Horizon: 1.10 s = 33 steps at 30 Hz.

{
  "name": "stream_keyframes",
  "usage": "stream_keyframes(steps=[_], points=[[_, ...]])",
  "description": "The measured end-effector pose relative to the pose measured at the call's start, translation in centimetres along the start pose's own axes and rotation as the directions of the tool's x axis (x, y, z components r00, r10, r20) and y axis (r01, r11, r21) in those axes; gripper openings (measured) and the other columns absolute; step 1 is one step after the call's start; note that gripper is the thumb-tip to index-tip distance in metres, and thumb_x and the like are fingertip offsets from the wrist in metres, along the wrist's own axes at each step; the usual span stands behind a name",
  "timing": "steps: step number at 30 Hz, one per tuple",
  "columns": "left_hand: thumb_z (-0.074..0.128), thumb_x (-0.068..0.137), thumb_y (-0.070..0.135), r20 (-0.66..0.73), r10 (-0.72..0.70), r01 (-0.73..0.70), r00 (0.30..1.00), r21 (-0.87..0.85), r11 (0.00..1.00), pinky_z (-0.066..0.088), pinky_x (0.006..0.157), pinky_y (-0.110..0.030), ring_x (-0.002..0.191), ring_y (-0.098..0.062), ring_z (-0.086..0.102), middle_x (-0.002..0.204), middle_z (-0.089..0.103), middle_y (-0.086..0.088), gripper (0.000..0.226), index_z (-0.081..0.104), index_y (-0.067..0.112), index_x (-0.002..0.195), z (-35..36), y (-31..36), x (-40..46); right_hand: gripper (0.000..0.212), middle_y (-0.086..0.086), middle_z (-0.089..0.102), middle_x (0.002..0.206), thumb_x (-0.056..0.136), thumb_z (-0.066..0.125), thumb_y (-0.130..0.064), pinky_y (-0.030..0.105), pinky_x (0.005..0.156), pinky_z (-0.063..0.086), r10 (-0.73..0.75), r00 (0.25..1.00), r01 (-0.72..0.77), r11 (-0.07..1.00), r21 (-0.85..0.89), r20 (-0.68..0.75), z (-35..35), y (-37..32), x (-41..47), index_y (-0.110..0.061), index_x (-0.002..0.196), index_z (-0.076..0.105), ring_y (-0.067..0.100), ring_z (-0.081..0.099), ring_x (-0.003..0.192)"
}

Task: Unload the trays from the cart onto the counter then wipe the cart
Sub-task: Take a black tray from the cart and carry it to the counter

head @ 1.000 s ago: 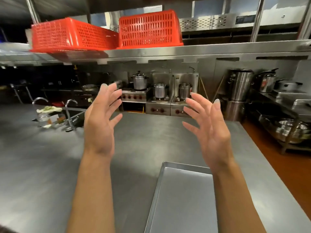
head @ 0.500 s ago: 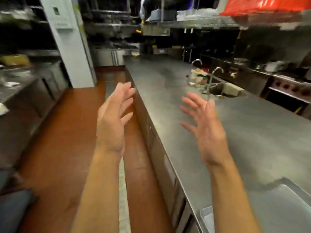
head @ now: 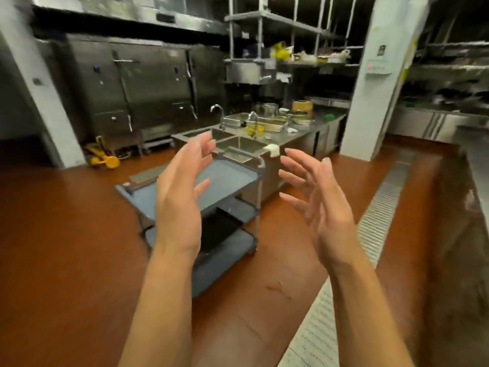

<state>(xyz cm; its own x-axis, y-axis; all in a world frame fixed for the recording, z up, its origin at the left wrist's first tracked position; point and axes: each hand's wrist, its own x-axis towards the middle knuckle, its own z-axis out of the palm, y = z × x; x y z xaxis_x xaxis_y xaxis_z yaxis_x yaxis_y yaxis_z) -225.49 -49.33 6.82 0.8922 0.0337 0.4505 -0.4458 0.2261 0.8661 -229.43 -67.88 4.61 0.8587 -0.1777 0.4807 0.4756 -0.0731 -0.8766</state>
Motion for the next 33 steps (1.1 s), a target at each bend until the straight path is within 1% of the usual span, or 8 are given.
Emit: stream_keyframes(steps=[2, 5, 10, 14, 21, 26, 30, 33], points=[[0.048, 0.086, 0.07, -0.105, 0.037, -0.032, 0.994, 0.049, 0.998, 0.04, 0.114, -0.053, 0.13, -0.007, 0.059, 0.132, 0.069, 0.014, 0.065, 0.067, 0.031, 0.134, -6.1, 0.9, 0.5, 0.083, -0.013, 0.059, 0.145, 0.085, 0.039, -0.085, 0.053, 0.113, 0.043, 0.005, 0.994, -0.009, 0.999, 0.032, 0.109, 6.1, 0.8, 1.2, -0.03, 0.146, 0.054, 0.007, 0.055, 0.135], [0.044, 0.096, 0.064, -0.187, 0.058, -0.031, 0.981, 0.148, 0.989, 0.04, 0.115, -0.052, 0.13, -0.004, 0.058, 0.132, 0.068, 0.019, 0.052, 0.067, 0.036, 0.133, -12.4, 2.3, 1.2, 0.091, -0.012, 0.057, 0.148, 0.078, 0.043, -0.091, 0.053, 0.114, 0.042, -0.011, 0.978, -0.012, 0.994, 0.106, 0.21, 13.3, 1.3, 2.2, -0.031, 0.147, 0.052, 0.009, 0.053, 0.136], [0.04, 0.09, 0.074, -0.291, 0.114, -0.041, 0.95, 0.247, 0.968, 0.038, 0.118, -0.05, 0.132, -0.002, 0.055, 0.136, 0.064, 0.023, 0.062, 0.062, 0.041, 0.137, -21.7, 3.9, 2.4, 0.094, -0.013, 0.055, 0.149, 0.075, 0.042, -0.093, 0.054, 0.115, 0.041, -0.056, 0.93, -0.007, 0.986, 0.169, 0.363, 24.4, 2.0, 3.5, -0.034, 0.147, 0.051, 0.008, 0.053, 0.136], [0.039, 0.091, 0.071, -0.336, 0.103, -0.002, 0.936, 0.286, 0.958, 0.039, 0.118, -0.05, 0.132, -0.003, 0.056, 0.135, 0.064, 0.024, 0.059, 0.062, 0.041, 0.137, -26.7, 3.7, 3.5, 0.102, -0.012, 0.053, 0.151, 0.069, 0.041, -0.098, 0.054, 0.117, 0.039, -0.062, 0.908, -0.022, 0.98, 0.196, 0.414, 30.4, 3.1, 4.3, -0.033, 0.148, 0.049, 0.007, 0.051, 0.137], [0.039, 0.079, 0.08, -0.404, 0.026, 0.093, 0.914, 0.272, 0.958, 0.038, 0.119, -0.051, 0.133, -0.007, 0.057, 0.136, 0.065, 0.022, 0.073, 0.061, 0.04, 0.136, -32.0, 0.3, 5.3, 0.1, -0.012, 0.053, 0.151, 0.074, 0.038, -0.095, 0.055, 0.117, 0.038, 0.004, 0.882, -0.097, 0.98, 0.173, 0.47, 35.8, 7.5, 6.0, -0.031, 0.151, 0.048, 0.007, 0.05, 0.139], [0.034, 0.09, 0.072, -0.439, -0.02, 0.159, 0.898, 0.283, 0.946, 0.038, 0.119, -0.051, 0.133, -0.005, 0.056, 0.136, 0.064, 0.023, 0.061, 0.061, 0.042, 0.136, -33.6, -3.6, 7.8, 0.106, -0.01, 0.051, 0.154, 0.07, 0.04, -0.098, 0.055, 0.118, 0.038, 0.067, 0.856, -0.172, 0.972, 0.161, 0.513, 38.7, 11.7, 8.9, -0.03, 0.151, 0.047, 0.008, 0.049, 0.14], [0.033, 0.093, 0.068, -0.461, -0.007, 0.177, 0.887, 0.327, 0.928, 0.039, 0.119, -0.05, 0.133, -0.004, 0.055, 0.138, 0.063, 0.023, 0.059, 0.059, 0.041, 0.138, -34.1, -6.0, 11.2, 0.08, -0.009, 0.049, 0.156, 0.089, 0.031, -0.075, 0.053, 0.119, 0.038, 0.065, 0.833, -0.182, 0.97, 0.162, 0.55, 40.8, 14.8, 12.5, -0.028, 0.152, 0.045, 0.008, 0.047, 0.141], [0.032, 0.093, 0.068, -0.485, 0.014, 0.173, 0.875, 0.34, 0.924, 0.039, 0.119, -0.05, 0.133, -0.004, 0.055, 0.138, 0.062, 0.024, 0.059, 0.059, 0.041, 0.139, -34.6, -7.2, 14.0, 0.081, -0.01, 0.047, 0.157, 0.086, 0.029, -0.071, 0.051, 0.119, 0.038, 0.068, 0.81, -0.197, 0.967, 0.161, 0.582, 41.9, 16.6, 15.3, -0.028, 0.153, 0.044, 0.007, 0.046, 0.142]])
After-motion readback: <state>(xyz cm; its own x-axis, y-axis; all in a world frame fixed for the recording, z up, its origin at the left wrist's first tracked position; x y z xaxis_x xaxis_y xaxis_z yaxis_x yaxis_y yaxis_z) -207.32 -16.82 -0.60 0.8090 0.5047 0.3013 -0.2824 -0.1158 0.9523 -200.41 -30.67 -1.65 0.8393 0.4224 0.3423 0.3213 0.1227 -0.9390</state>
